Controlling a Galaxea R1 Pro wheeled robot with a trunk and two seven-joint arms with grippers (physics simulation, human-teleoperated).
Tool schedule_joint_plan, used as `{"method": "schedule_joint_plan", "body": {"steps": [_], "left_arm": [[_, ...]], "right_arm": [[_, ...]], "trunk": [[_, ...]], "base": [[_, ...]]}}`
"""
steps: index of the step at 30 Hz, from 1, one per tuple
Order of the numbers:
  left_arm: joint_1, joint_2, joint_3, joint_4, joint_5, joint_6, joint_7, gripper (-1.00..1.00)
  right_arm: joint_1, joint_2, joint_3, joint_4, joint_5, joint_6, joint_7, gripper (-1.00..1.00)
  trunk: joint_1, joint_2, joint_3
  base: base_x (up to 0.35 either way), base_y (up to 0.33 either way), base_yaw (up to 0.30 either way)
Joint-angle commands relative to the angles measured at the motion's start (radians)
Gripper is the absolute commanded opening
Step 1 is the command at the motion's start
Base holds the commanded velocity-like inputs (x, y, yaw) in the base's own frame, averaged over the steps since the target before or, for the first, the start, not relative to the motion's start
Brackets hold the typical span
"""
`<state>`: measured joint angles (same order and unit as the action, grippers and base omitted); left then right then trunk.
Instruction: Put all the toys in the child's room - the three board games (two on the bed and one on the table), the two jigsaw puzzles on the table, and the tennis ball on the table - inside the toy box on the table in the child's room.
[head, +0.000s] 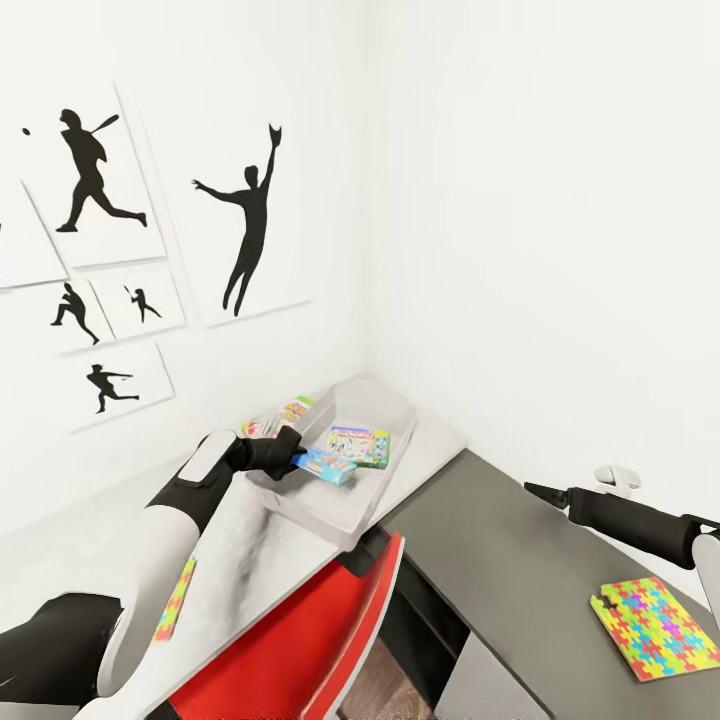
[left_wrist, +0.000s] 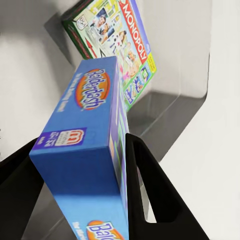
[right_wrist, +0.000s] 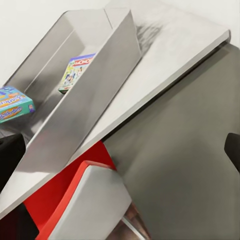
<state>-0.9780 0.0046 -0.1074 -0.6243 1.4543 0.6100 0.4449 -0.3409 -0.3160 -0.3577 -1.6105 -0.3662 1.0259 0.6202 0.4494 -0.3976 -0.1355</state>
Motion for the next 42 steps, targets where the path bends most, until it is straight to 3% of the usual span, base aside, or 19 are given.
{"method": "schedule_joint_plan", "body": {"steps": [1,13,16,24,27,42], "left_arm": [[-0.001,0.001,-0.002,-0.002,0.01,-0.001,0.009,-1.0],[-0.002,-0.007,-0.005,-0.002,0.007,-0.001,0.008,-1.0],[-0.002,-0.008,-0.006,-0.002,-0.006,-0.001,0.008,-1.0],[-0.002,-0.016,-0.005,-0.007,-0.101,0.0,-0.01,-1.0],[-0.002,-0.017,-0.005,-0.008,-0.118,0.0,-0.022,-1.0],[-0.002,-0.018,-0.005,-0.009,-0.146,0.0,-0.048,-1.0]], "right_arm": [[-0.001,0.0,-0.001,0.0,0.005,0.005,0.007,1.0],[-0.001,0.0,-0.001,0.0,0.005,0.005,0.007,1.0],[-0.001,0.0,-0.001,0.0,0.005,0.005,0.007,1.0],[-0.001,0.0,-0.001,0.0,0.005,0.005,0.007,1.0],[-0.001,0.0,-0.001,0.0,0.005,0.005,0.007,1.0],[-0.001,0.0,-0.001,0.0,0.006,0.005,0.008,1.0]], "trunk": [[0.001,-0.002,-0.004],[0.001,-0.002,-0.023],[0.001,-0.002,-0.028],[0.001,-0.002,-0.041],[0.001,-0.002,-0.046],[0.001,-0.002,-0.071]], "base": [[0.0,0.0,0.0],[0.0,0.0,0.0],[0.0,0.0,0.0],[0.0,0.0,0.0],[0.0,0.0,0.0],[0.0,0.0,0.0]]}}
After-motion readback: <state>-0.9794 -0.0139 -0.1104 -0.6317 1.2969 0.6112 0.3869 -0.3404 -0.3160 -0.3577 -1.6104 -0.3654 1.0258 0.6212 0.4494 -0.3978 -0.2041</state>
